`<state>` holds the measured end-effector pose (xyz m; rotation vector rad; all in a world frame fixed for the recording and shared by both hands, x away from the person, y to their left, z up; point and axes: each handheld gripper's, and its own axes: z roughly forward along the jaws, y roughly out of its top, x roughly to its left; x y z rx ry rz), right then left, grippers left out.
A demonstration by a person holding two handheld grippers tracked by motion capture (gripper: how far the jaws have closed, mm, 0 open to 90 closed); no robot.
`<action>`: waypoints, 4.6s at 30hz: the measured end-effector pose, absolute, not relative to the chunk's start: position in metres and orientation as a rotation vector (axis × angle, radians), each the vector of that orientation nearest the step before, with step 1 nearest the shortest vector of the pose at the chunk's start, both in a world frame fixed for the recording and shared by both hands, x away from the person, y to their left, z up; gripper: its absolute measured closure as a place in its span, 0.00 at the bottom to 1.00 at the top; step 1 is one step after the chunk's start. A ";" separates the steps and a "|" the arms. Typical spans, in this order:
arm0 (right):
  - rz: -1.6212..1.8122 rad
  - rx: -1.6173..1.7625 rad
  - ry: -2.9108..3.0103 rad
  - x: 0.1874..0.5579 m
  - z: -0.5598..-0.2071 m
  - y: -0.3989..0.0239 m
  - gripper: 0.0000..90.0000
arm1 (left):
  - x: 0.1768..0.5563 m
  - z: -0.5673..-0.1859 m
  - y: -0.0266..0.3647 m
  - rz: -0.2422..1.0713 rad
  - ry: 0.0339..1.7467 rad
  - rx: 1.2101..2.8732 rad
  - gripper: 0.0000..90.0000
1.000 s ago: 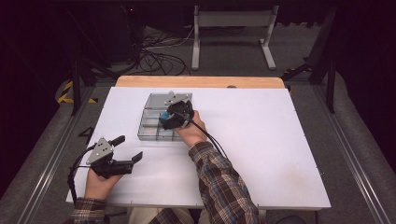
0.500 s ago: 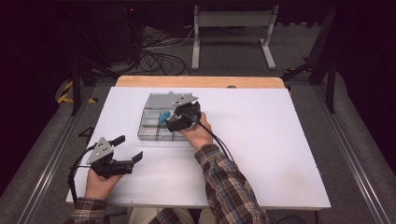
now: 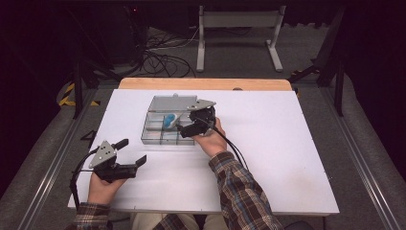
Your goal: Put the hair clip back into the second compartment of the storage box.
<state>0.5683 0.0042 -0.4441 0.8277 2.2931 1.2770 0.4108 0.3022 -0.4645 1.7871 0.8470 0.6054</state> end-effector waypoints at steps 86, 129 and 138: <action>1.477 0.945 2.034 0.501 -0.448 -0.145 0.00 | 0.410 -0.466 0.301 0.623 0.865 1.777 0.09; 1.510 0.965 1.957 0.470 -0.454 -0.210 0.00 | 0.409 -0.465 0.302 0.646 0.890 1.757 0.06; 1.501 0.983 1.941 0.464 -0.454 -0.222 0.00 | 0.409 -0.466 0.302 0.651 0.892 1.755 0.06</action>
